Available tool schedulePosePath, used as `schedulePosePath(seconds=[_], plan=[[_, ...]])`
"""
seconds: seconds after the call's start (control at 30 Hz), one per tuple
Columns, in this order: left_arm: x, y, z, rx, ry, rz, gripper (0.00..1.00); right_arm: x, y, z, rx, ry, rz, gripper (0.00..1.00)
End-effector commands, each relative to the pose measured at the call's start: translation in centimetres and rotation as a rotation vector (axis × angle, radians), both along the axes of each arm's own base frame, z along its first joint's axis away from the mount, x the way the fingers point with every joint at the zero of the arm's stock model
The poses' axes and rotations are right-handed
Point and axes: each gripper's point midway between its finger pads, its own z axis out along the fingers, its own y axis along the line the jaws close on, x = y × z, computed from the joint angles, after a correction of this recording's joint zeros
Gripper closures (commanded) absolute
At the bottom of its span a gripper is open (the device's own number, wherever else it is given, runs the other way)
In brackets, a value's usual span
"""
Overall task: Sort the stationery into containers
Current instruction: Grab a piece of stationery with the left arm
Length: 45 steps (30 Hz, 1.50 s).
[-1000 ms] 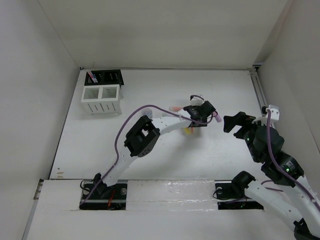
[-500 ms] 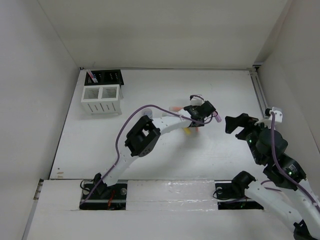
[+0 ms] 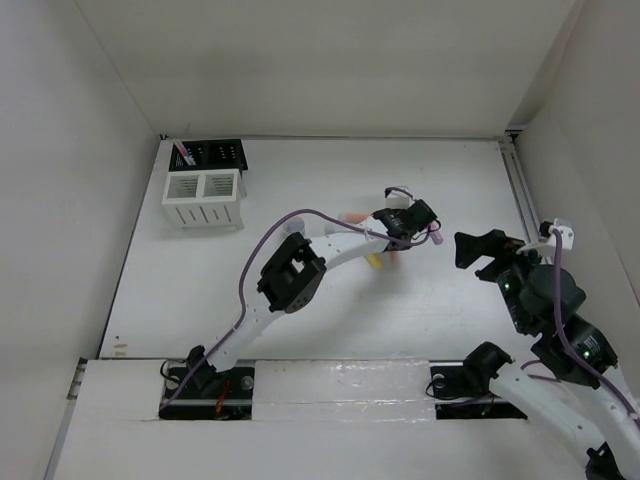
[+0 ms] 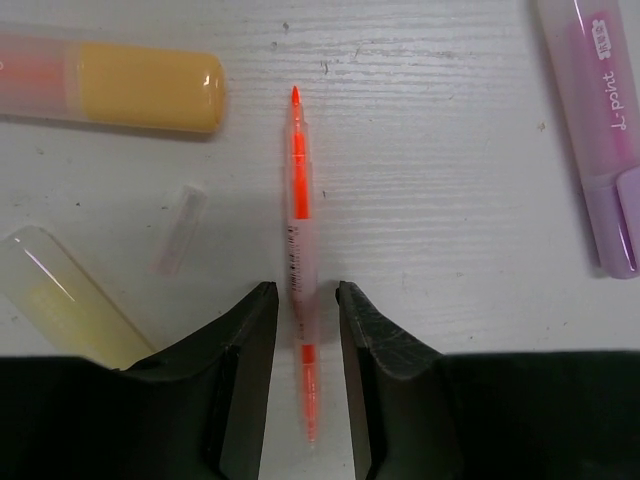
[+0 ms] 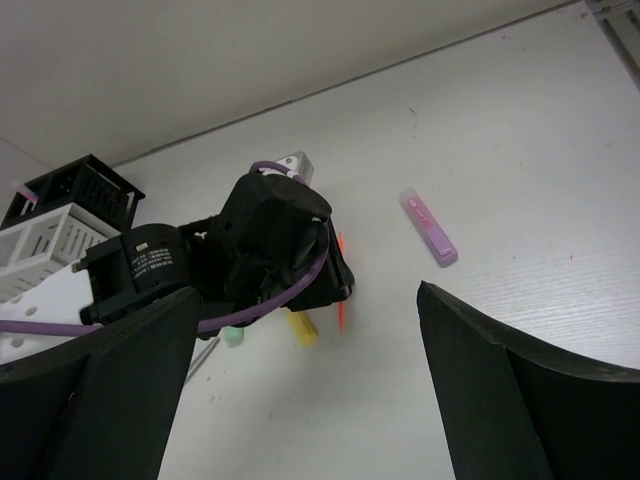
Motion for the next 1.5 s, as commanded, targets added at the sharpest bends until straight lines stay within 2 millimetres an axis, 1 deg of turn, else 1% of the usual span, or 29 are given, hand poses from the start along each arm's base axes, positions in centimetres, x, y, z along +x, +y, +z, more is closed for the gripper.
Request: schedulePosePath(seconds=[0.0, 0.07, 0.13, 0.17, 0.23, 0.3, 0.33, 0.37, 0.4, 0.5, 0.53, 0.6, 0.67, 0.8, 0.83, 0.87, 0.9, 0.97, 1.0, 1.03, 1.07, 1.1, 1.2, 1.23, 1.3, 1.33, 1.4, 1.43, 1.47], plan=[[-2.2, 3.0, -4.9, 0.155, 0.122, -0.002, 0.73, 0.0, 0.0, 1.4, 0.036, -0.057, 0.005, 0.06], [-2.4, 3.7, -5.4, 0.189, 0.126, 0.005, 0.73, -0.3, -0.2, 1.7, 0.048, -0.073, 0.005, 0.06], [-2.4, 3.7, -5.4, 0.189, 0.127, 0.005, 0.73, -0.4, -0.1, 1.7, 0.054, -0.081, 0.014, 0.06], [-2.6, 4.0, -5.9, 0.205, 0.137, 0.005, 0.73, -0.4, 0.2, 1.9, 0.069, -0.087, 0.023, 0.06], [-2.4, 4.1, -5.7, 0.213, 0.129, 0.009, 0.73, -0.6, 0.3, 2.3, 0.081, -0.103, 0.035, 0.06], [-2.5, 4.3, -6.1, 0.226, 0.133, 0.002, 0.73, -0.5, 0.5, 2.0, 0.081, -0.101, 0.046, 0.06], [-2.6, 4.4, -6.8, 0.236, 0.140, 0.002, 0.75, -0.5, 0.8, 2.3, 0.095, -0.108, 0.055, 0.06], [-2.4, 4.2, -6.5, 0.229, 0.135, 0.002, 0.77, -0.4, 0.8, 1.9, 0.090, -0.100, 0.055, 0.06], [-2.8, 4.4, -7.1, 0.240, 0.154, -0.002, 0.81, -0.4, 0.8, 2.1, 0.096, -0.109, 0.055, 0.06], [-3.0, 4.4, -7.6, 0.242, 0.167, -0.006, 0.87, -0.4, 1.0, 2.1, 0.097, -0.109, 0.064, 0.06], [-3.0, 4.5, -7.6, 0.247, 0.167, -0.014, 0.94, -0.6, 0.9, 2.3, 0.102, -0.116, 0.064, 0.06], [-3.4, 4.4, -8.1, 0.245, 0.188, -0.021, 0.99, -0.6, 0.9, 2.3, 0.102, -0.116, 0.064, 0.06], [-3.6, 4.3, -8.2, 0.238, 0.198, -0.026, 1.00, -0.8, 0.5, 3.1, 0.117, -0.139, 0.055, 0.06], [-4.0, 4.1, -8.7, 0.230, 0.215, -0.073, 1.00, -0.8, 0.6, 3.3, 0.122, -0.147, 0.055, 0.06], [-4.1, 3.8, -8.5, 0.215, 0.216, -0.089, 1.00, -0.6, 0.7, 3.1, 0.117, -0.139, 0.055, 0.06], [-4.0, 3.3, -7.1, 0.183, 0.204, -0.094, 1.00, -0.6, 0.8, 3.1, 0.118, -0.139, 0.064, 0.06], [-3.9, 3.2, -6.7, 0.175, 0.193, -0.104, 1.00, -0.4, 1.0, 2.9, 0.111, -0.129, 0.064, 0.07], [-4.0, 2.6, -5.0, 0.137, 0.185, -0.133, 1.00, -0.4, 0.9, 2.9, 0.110, -0.129, 0.055, 0.07], [-3.6, 1.6, -2.2, 0.075, 0.148, -0.151, 1.00, -0.2, 1.0, 2.7, 0.104, -0.120, 0.055, 0.07], [-3.6, 1.7, -1.3, 0.060, 0.136, -0.152, 1.00, -0.1, 0.8, 2.7, 0.113, -0.120, 0.042, 0.07], [-3.8, 1.0, 0.4, 0.037, 0.108, -0.178, 1.00, -0.1, 0.6, 3.0, 0.118, -0.128, 0.030, 0.07], [-4.0, 0.5, 3.1, 0.006, 0.062, -0.193, 1.00, -0.1, 0.6, 3.0, 0.118, -0.128, 0.030, 0.07], [-3.6, 0.4, 7.0, -0.045, -0.005, -0.211, 1.00, 0.0, 0.2, 3.5, 0.121, -0.134, 0.007, 0.07], [-3.6, 0.4, 9.4, -0.079, -0.044, -0.225, 1.00, 0.3, 0.2, 3.3, 0.113, -0.125, -0.005, 0.07], [-3.7, 0.4, 11.7, -0.114, -0.083, -0.251, 1.00, 0.6, 0.1, 3.5, 0.108, -0.119, -0.019, 0.07], [-3.8, 0.7, 14.2, -0.149, -0.118, -0.258, 1.00, 1.1, 0.2, 3.4, 0.087, -0.105, -0.031, 0.07], [-3.9, 1.1, 16.1, -0.170, -0.166, -0.285, 1.00, 1.8, 0.5, 2.7, 0.063, -0.075, -0.043, 0.07], [-4.1, 1.3, 17.1, -0.190, -0.182, -0.284, 1.00, 2.2, 0.6, 3.0, 0.064, -0.078, -0.054, 0.07], [-4.3, 1.8, 19.5, -0.218, -0.223, -0.296, 1.00, 3.0, 1.0, 2.4, 0.044, -0.053, -0.063, 0.07]])
